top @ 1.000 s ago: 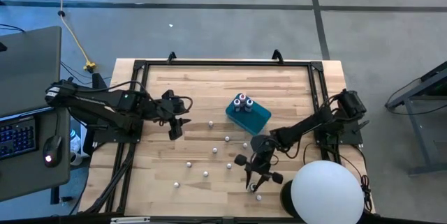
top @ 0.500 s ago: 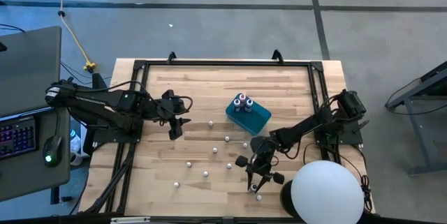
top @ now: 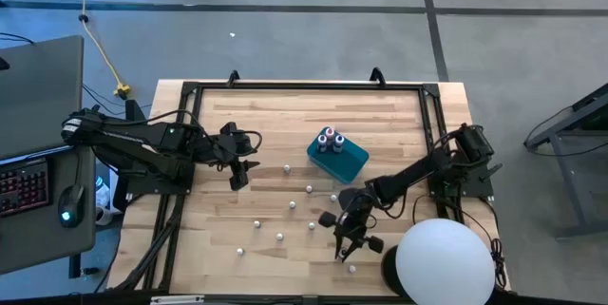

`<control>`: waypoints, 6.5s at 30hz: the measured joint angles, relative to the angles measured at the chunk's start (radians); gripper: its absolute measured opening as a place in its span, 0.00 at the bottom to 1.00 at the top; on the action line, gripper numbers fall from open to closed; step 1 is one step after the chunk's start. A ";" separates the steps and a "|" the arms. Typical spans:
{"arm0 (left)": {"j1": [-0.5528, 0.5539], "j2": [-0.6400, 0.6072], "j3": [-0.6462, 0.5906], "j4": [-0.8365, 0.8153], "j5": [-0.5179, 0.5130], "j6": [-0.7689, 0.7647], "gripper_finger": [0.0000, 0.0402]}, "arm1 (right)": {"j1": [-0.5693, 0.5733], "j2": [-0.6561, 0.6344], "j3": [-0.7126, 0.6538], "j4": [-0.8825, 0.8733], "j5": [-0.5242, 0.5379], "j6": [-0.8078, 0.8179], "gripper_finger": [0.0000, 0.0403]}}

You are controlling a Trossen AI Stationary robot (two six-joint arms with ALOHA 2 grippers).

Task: Pick & Place food coloring
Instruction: Put the large black food coloring bottle into the blue container

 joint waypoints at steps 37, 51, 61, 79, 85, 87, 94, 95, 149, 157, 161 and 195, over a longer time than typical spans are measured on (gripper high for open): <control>0.000 0.000 0.000 0.002 -0.007 -0.001 0.42 | -0.311 -0.309 -0.002 0.003 0.247 0.167 0.12; 0.000 0.000 0.000 0.002 -0.008 0.000 0.42 | -0.391 -0.408 -0.002 -0.333 0.909 0.064 0.11; 0.000 0.000 0.000 0.004 -0.008 0.000 0.42 | -0.393 -0.407 -0.002 -0.360 1.006 0.125 0.10; 0.000 0.000 0.000 0.006 -0.007 0.000 0.42 | -0.399 -0.198 -0.004 -0.228 1.167 0.143 0.18; 0.000 0.000 0.000 0.007 -0.004 0.000 0.42 | -0.397 -0.202 -0.004 -0.235 1.187 0.140 0.15; 0.000 0.000 0.000 0.007 -0.004 0.000 0.42 | -0.398 -0.207 -0.004 -0.232 1.188 0.124 0.14; 0.000 0.000 0.000 0.011 -0.004 0.000 0.42 | -0.382 -0.274 -0.003 -0.289 1.115 0.065 0.12; 0.000 0.000 0.000 0.012 -0.004 0.000 0.42 | -0.378 -0.295 -0.003 -0.316 1.094 0.071 0.13; 0.000 0.000 0.000 0.020 -0.008 0.001 0.42 | -0.473 -0.225 0.130 -1.155 0.878 0.114 0.30; 0.000 0.000 0.000 0.021 -0.007 0.001 0.42 | -0.429 -0.227 0.279 -1.313 0.950 0.109 0.16; 0.000 0.000 0.000 0.021 -0.004 0.001 0.42 | -0.400 -0.228 0.315 -1.388 0.981 0.085 0.11; 0.000 0.000 0.000 0.021 0.003 0.010 0.42 | -0.528 0.045 0.332 -1.429 0.883 0.052 0.34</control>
